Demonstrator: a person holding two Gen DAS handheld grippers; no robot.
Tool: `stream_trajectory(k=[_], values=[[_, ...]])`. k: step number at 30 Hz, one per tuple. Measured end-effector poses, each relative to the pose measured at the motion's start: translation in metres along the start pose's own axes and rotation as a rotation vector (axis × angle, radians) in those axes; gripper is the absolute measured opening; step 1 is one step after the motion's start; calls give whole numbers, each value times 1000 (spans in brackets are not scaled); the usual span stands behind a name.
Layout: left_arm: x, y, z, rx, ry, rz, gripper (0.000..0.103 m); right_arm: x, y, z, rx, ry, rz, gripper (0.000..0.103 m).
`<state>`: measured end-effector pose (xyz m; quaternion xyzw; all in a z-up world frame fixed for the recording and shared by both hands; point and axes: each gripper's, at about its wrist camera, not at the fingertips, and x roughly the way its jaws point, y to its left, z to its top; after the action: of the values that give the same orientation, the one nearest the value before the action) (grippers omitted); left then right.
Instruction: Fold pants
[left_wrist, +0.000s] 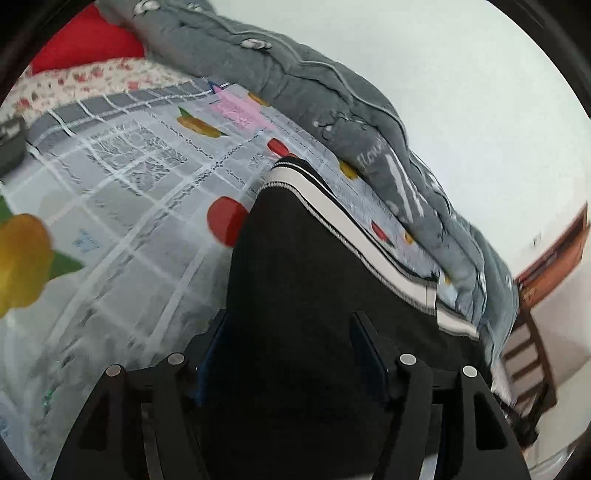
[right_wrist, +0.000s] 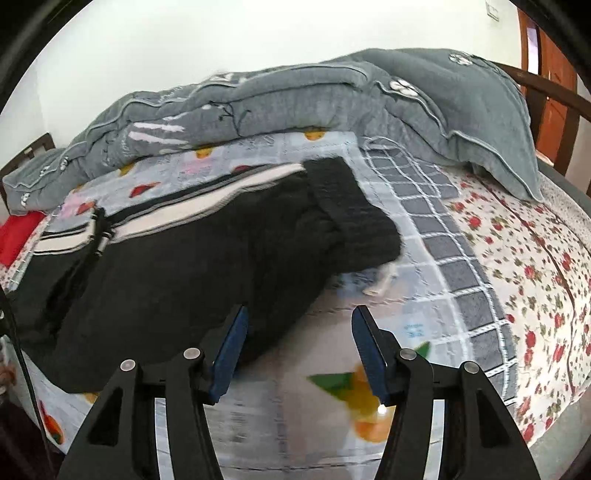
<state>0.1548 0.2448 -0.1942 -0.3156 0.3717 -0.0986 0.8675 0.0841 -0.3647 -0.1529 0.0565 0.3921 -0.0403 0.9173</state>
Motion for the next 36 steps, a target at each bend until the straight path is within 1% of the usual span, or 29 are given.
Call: stream_trajectory(k=[1,3,5,7,9,11,13,15,17,18,20,22,24,25,26,27,29,31,32,35,36], values=[[1,-1,0,-3,8,2,62,-2,7,1,-1,-2,13,58],[-3,-3,-5,23,36,-13,62,-3,15,0,-3,-4,29,58],[-14,-3,-18,52,56,-33,62,-6,24,-4,-16,-8,34,58],[-31,-1,-37,55,57,-62,62,-8,30,-9,-28,-7,33,58],[-44,1,-52,34,45,-102,62,-8,32,-14,-24,-5,38,58],[-47,4,-58,2,24,-126,63,-7,32,-18,7,6,57,58],[-39,5,-54,-27,20,-143,63,-6,33,-20,24,22,88,58],[-27,5,-45,-75,16,-146,63,-8,36,-19,20,14,96,58],[-20,1,-40,-86,1,-125,63,-13,39,-18,11,-9,101,58],[-18,-3,-40,-82,-5,-100,63,-14,40,-18,10,-15,103,58],[-18,-8,-45,-73,-18,-74,63,-18,39,-20,12,-29,112,58],[-22,-10,-53,-81,-20,-80,61,-20,35,-25,21,-34,121,58],[-29,-8,-59,-114,-37,-83,58,-20,29,-29,27,-30,119,58],[-30,-6,-58,-131,-41,-73,51,-19,24,-33,27,-25,113,58],[-29,-4,-56,-154,-39,-53,42,-18,20,-35,25,-21,108,58],[-26,0,-53,-192,-32,-16,37,-17,16,-36,24,-17,102,58],[-23,3,-48,-242,-26,6,26,-16,6,-38,29,-11,91,58],[-22,-6,-43,-218,-27,72,21,-17,-5,-39,32,-17,80,58],[-24,-16,-42,-193,-39,122,18,-19,-9,-40,29,-25,77,58],[-30,-49,-37,-131,-95,217,16,-25,-23,-43,17,-52,59,58],[-33,-68,-33,-86,-124,242,16,-27,-27,-43,13,-57,56,58]])
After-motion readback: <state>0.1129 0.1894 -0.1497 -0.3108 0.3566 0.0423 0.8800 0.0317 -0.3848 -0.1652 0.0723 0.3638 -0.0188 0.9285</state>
